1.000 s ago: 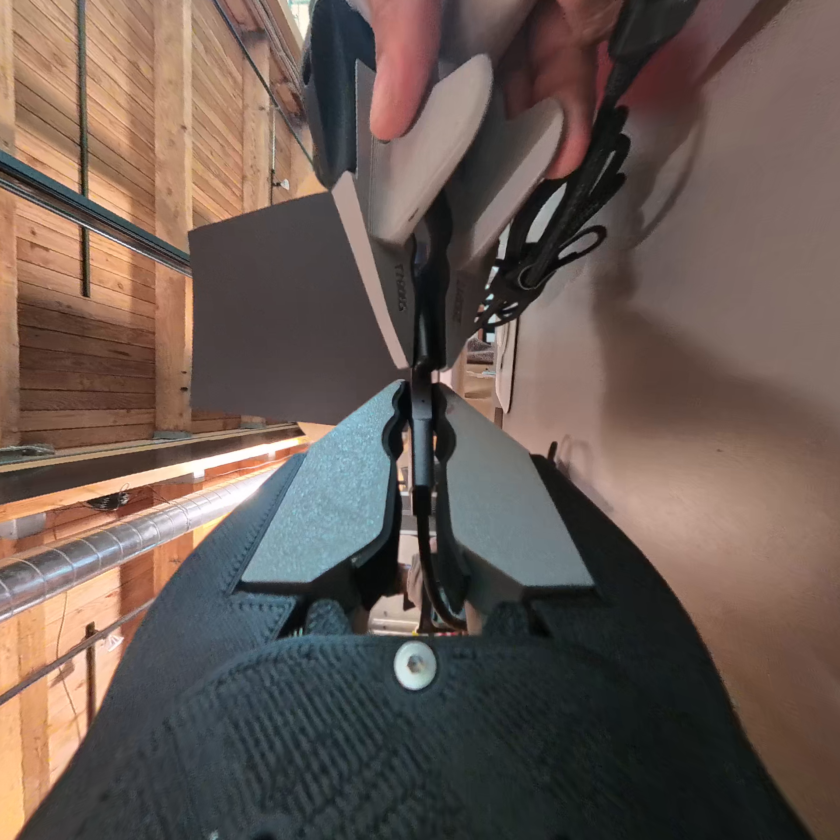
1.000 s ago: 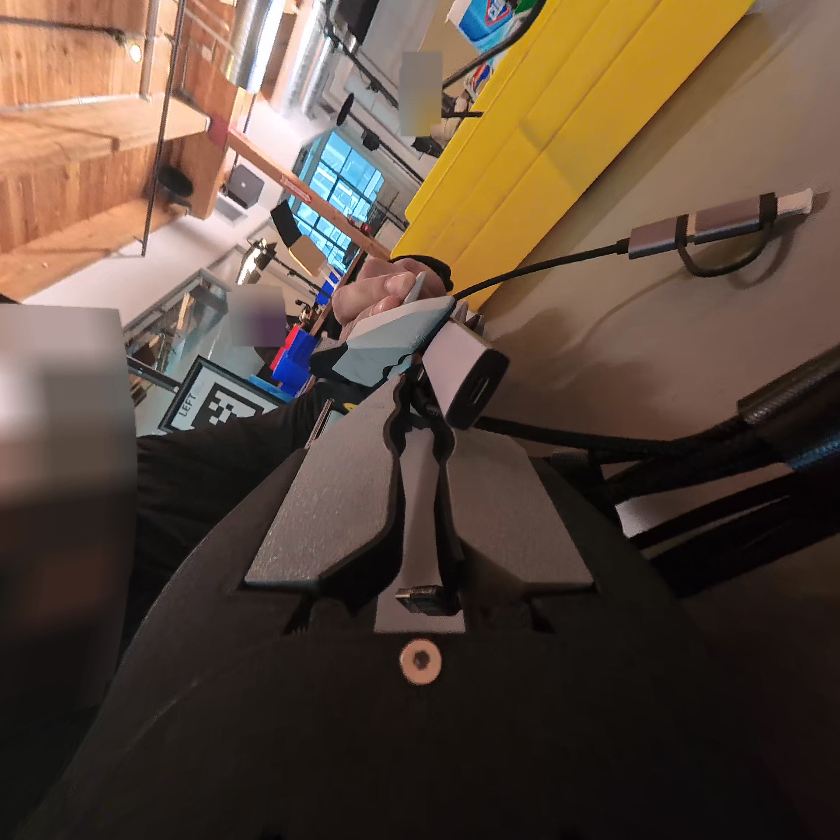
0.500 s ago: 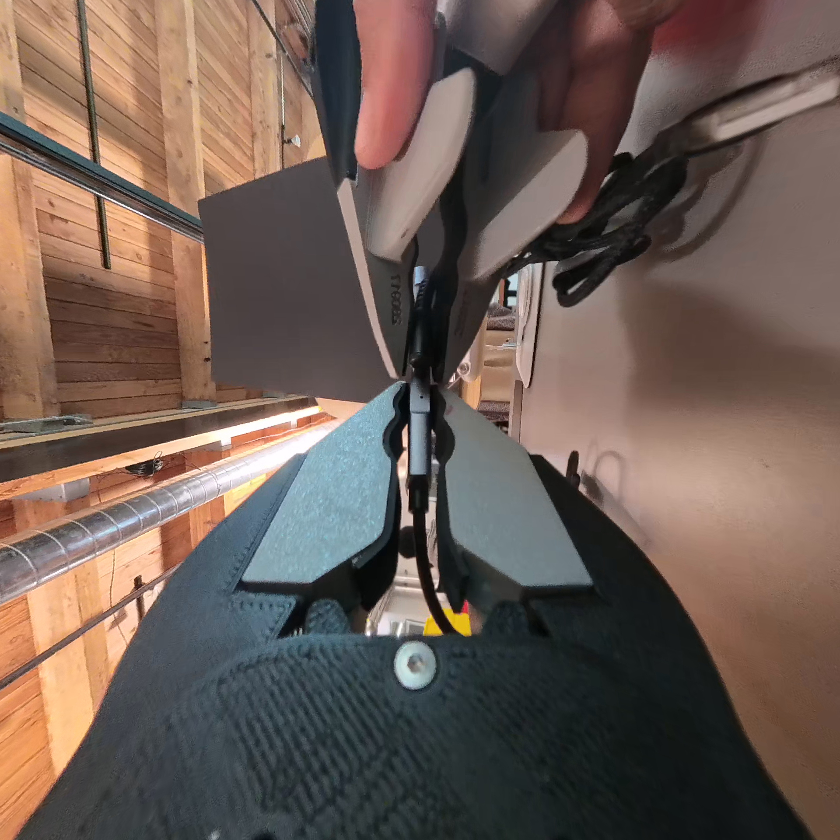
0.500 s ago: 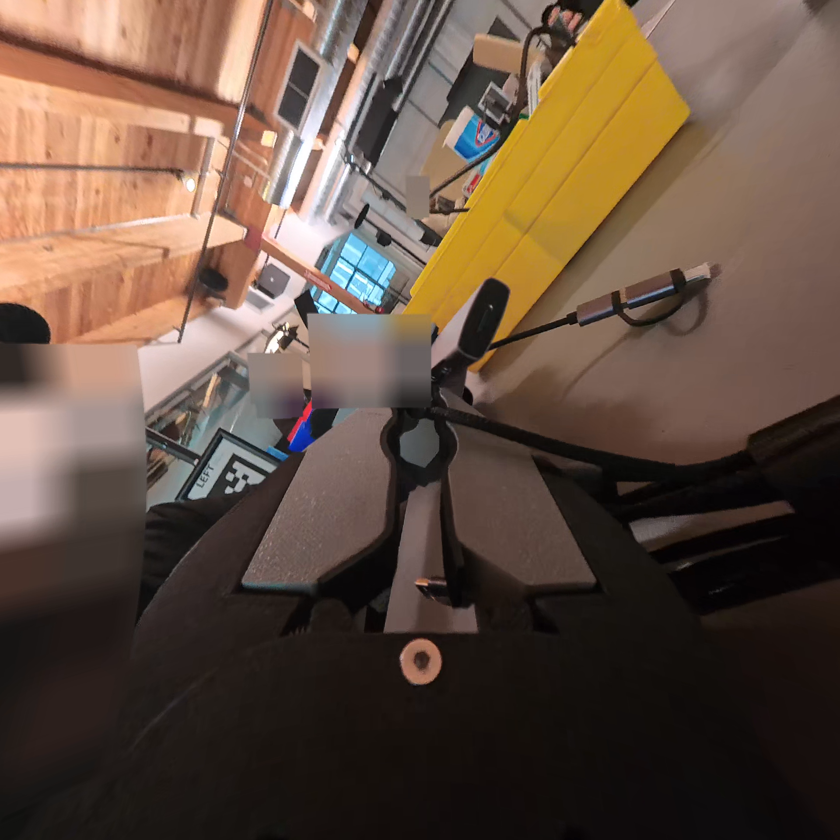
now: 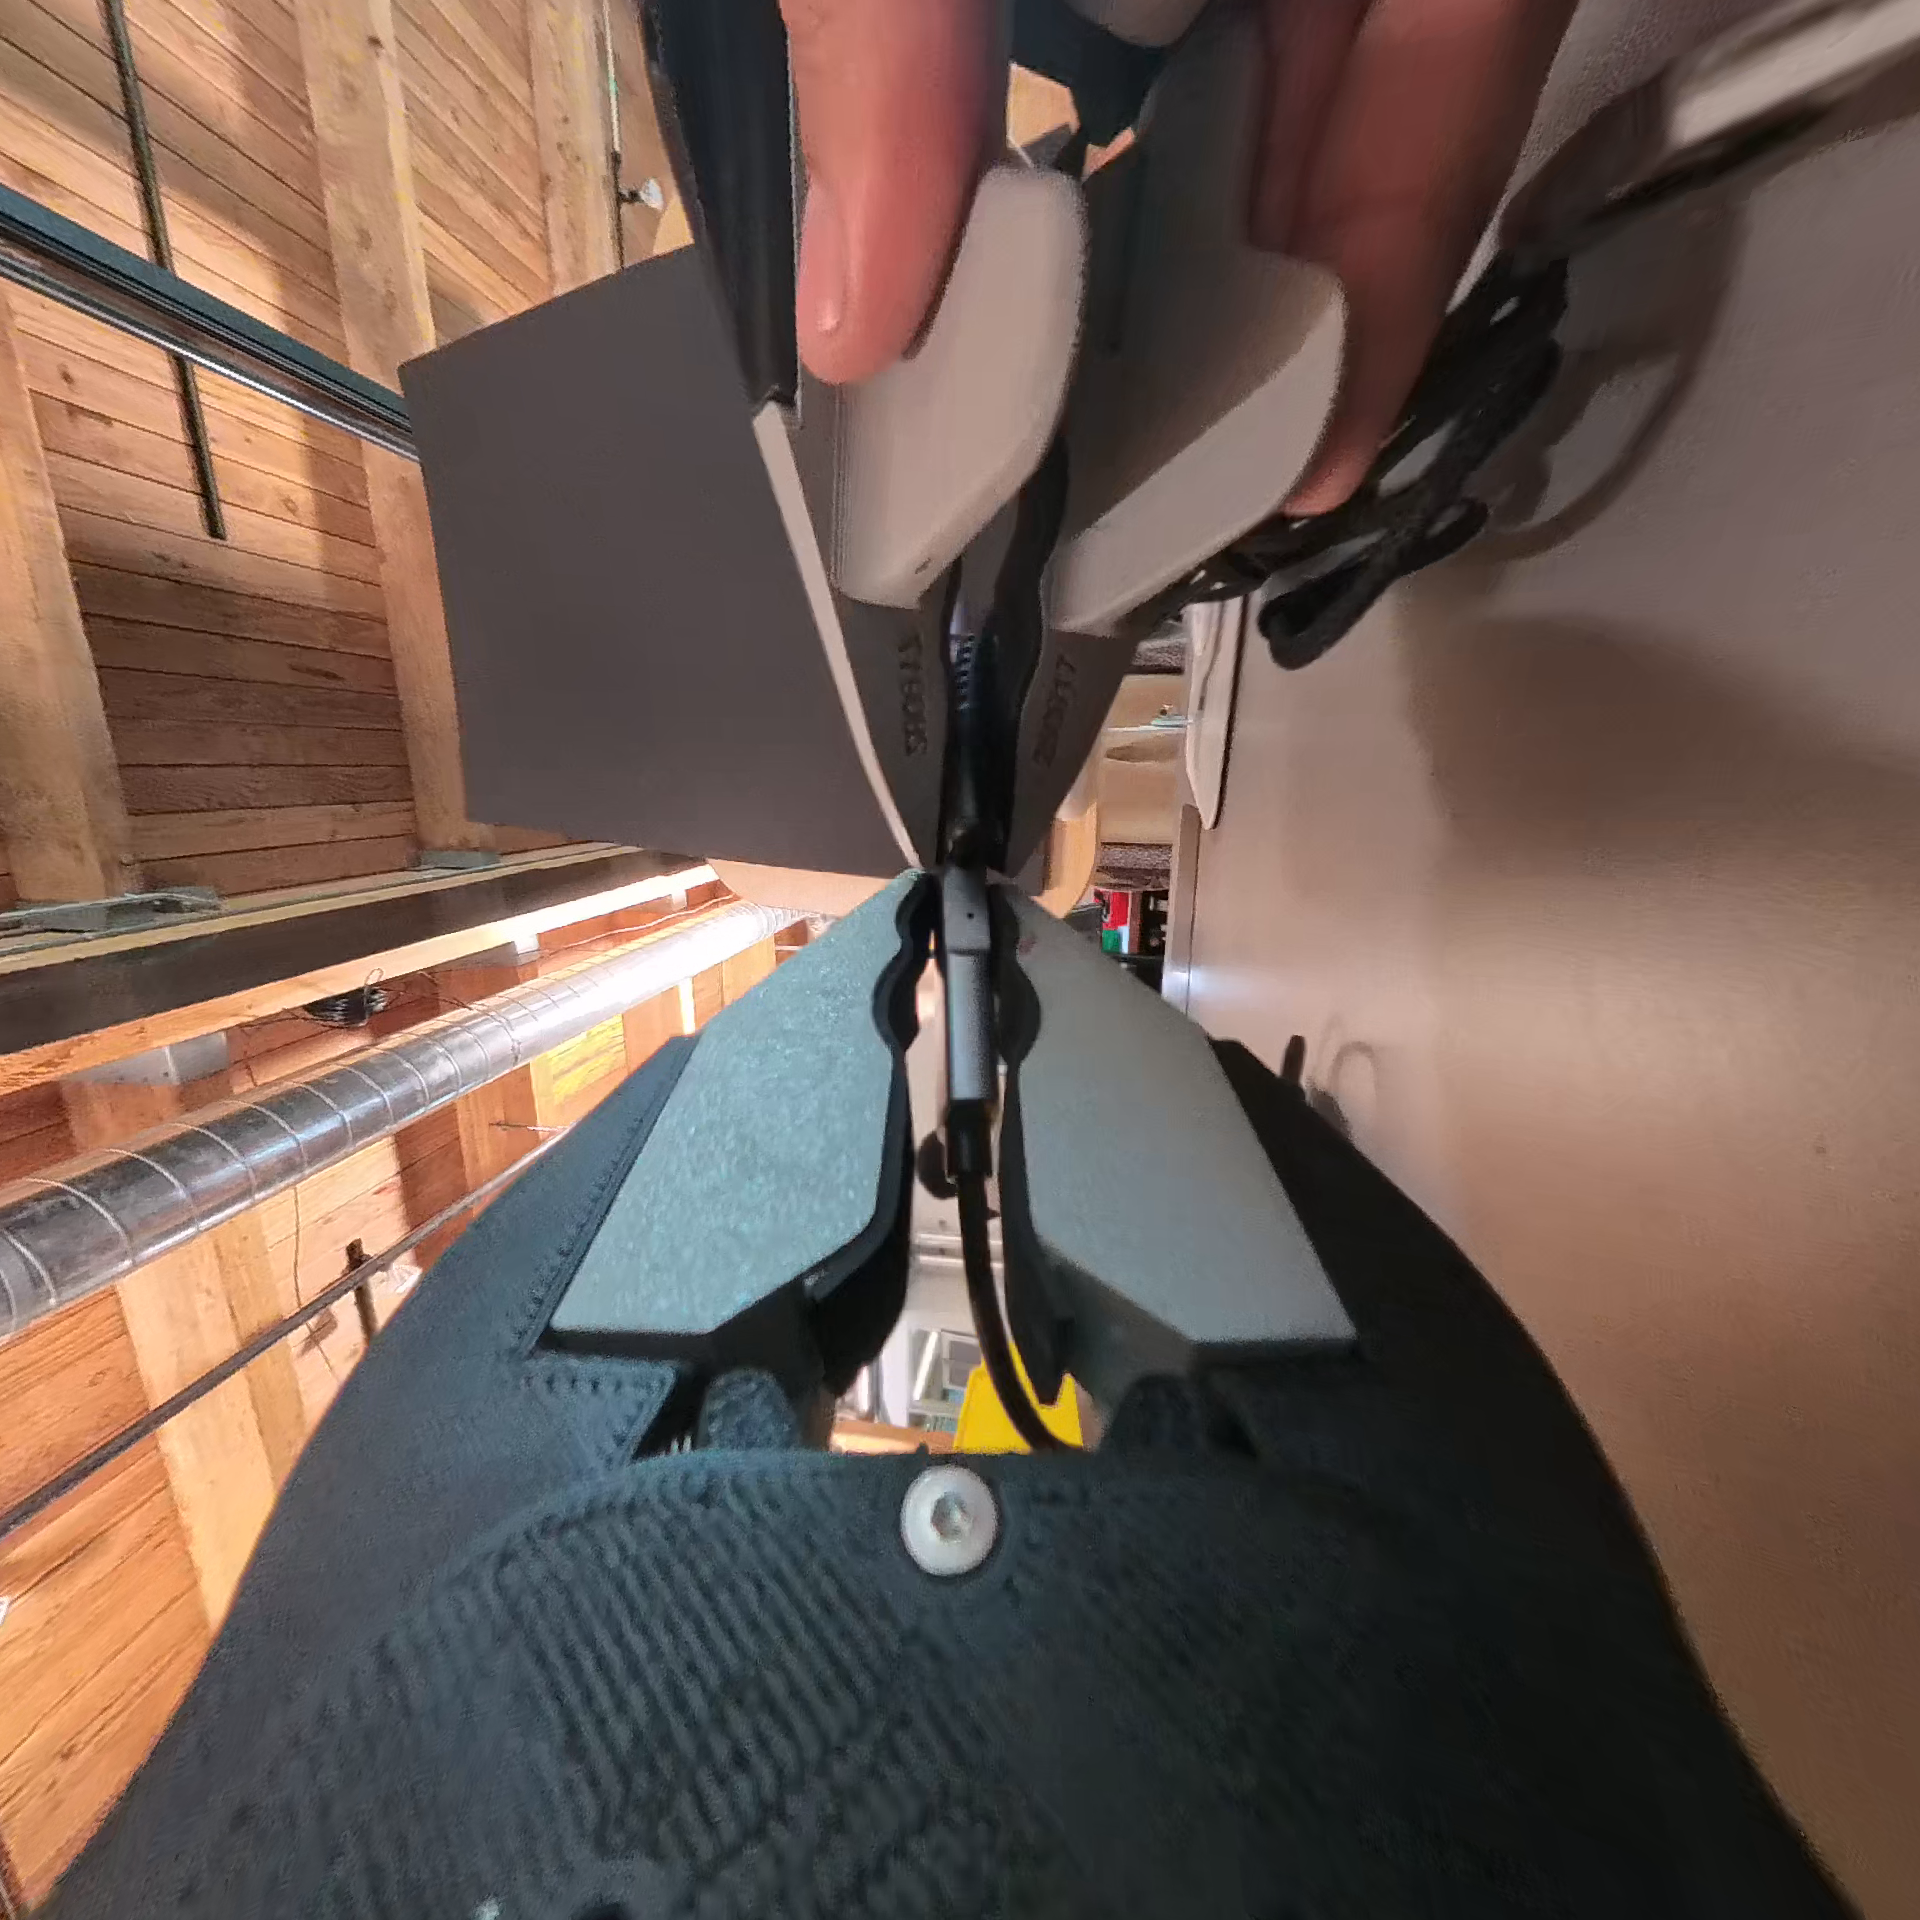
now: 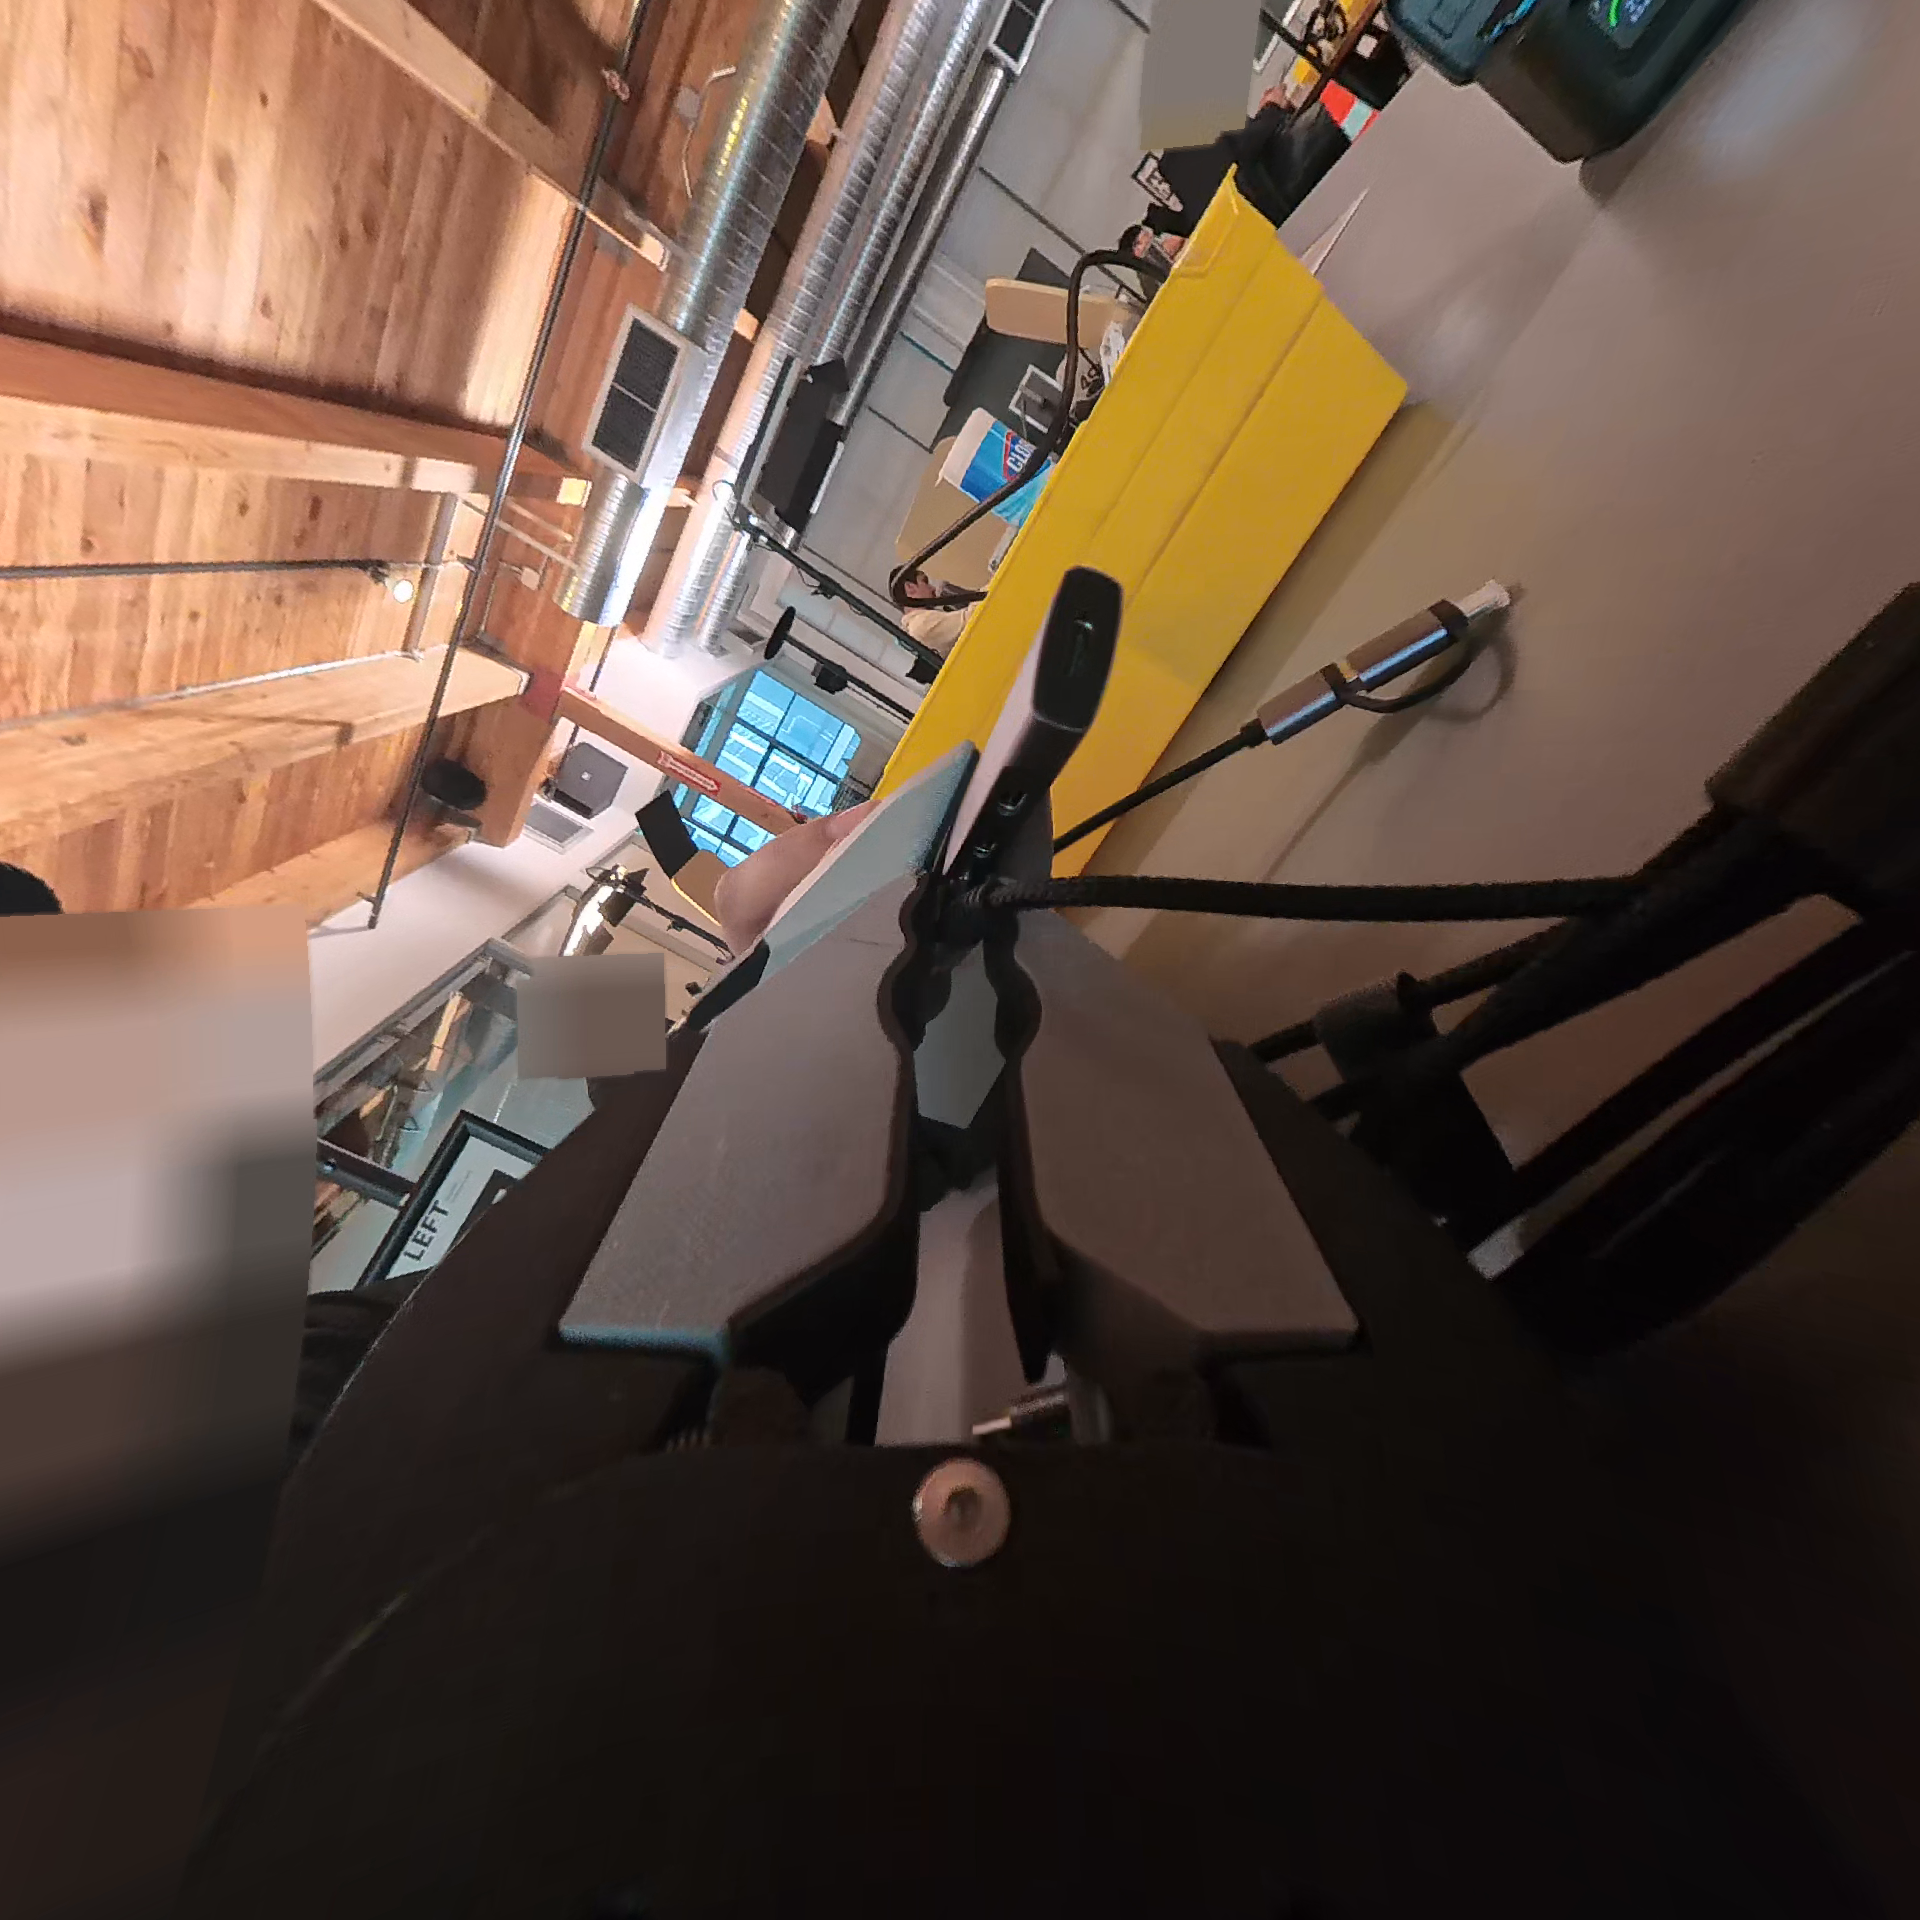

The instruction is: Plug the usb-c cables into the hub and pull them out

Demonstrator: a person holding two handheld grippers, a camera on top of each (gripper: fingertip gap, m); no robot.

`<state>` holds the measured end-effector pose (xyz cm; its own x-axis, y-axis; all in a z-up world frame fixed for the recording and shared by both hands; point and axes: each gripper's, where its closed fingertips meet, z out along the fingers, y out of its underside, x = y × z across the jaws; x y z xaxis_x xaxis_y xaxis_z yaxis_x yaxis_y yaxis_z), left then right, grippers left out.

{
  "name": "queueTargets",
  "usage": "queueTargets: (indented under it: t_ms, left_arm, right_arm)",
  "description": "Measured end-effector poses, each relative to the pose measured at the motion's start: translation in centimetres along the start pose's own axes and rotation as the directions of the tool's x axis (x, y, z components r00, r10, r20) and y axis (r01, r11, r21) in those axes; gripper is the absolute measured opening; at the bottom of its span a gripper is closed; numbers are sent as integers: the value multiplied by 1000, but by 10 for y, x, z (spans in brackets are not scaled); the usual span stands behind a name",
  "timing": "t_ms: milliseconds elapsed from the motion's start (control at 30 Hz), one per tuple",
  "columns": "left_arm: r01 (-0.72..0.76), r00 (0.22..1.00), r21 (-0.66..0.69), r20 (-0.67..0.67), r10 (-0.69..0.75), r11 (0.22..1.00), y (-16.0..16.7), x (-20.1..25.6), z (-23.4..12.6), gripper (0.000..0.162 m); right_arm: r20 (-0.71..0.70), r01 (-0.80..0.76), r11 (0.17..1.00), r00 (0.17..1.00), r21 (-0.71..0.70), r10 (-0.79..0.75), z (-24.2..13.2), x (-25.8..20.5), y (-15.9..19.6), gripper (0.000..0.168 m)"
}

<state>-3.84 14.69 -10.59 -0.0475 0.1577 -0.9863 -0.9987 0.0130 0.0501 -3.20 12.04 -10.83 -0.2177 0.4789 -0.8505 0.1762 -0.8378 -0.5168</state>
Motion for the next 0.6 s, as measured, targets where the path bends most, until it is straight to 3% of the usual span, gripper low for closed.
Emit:
queueTargets:
  t_ms: [267, 600]
  left_arm:
    - [40, 996, 74, -82, -34, 996, -3, 10, -4, 7]
    - [-24, 998, 188, -51, 35, 982, -12, 11, -14, 8]
  right_arm:
    - [-3, 26, 987, 1000, -157, -27, 1, 1, 19, 5]
    - [50, 34, 948, 999, -318, -19, -4, -2, 36, 5]
